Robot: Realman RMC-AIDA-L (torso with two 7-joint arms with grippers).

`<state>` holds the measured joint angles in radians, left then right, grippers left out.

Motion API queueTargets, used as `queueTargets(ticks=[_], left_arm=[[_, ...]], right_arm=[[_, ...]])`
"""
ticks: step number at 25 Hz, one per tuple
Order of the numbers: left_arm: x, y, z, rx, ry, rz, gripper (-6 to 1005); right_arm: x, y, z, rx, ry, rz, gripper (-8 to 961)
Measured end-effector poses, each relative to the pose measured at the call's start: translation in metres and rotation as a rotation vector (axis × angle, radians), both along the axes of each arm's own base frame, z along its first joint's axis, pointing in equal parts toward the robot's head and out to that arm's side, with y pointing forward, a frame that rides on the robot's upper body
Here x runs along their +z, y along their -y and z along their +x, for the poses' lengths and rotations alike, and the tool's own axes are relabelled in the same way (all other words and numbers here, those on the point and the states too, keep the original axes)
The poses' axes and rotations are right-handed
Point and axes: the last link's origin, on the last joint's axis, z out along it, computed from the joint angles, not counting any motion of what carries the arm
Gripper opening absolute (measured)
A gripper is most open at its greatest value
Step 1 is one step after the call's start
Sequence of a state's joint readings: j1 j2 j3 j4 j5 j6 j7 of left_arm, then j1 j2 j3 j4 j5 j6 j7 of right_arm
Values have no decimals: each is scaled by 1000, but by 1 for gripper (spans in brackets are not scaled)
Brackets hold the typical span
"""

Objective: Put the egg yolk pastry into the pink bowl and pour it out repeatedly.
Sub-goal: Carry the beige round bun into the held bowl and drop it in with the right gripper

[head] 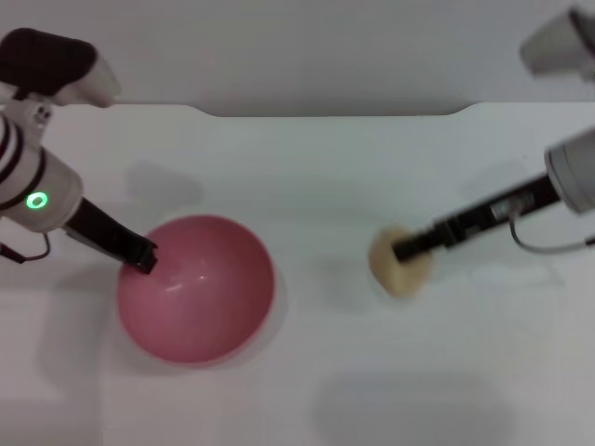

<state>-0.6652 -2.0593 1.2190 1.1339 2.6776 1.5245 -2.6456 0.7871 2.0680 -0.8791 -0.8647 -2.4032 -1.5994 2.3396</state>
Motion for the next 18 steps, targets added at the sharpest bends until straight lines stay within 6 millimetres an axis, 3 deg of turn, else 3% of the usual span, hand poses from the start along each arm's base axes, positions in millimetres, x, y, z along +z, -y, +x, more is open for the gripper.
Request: queueTargets(ticks=[5, 9, 18], left_arm=[[-11, -3, 19, -57, -28, -51, -2], [-16, -7, 34, -94, -32, -68, -1], [-27, -9, 54, -152, -7, -96, -2]], right_arm=[[7, -8, -58, 284, -180, 50, 167], [-4, -10, -88, 435, -194, 43, 151], [-54, 3, -103, 583, -29, -98, 100]])
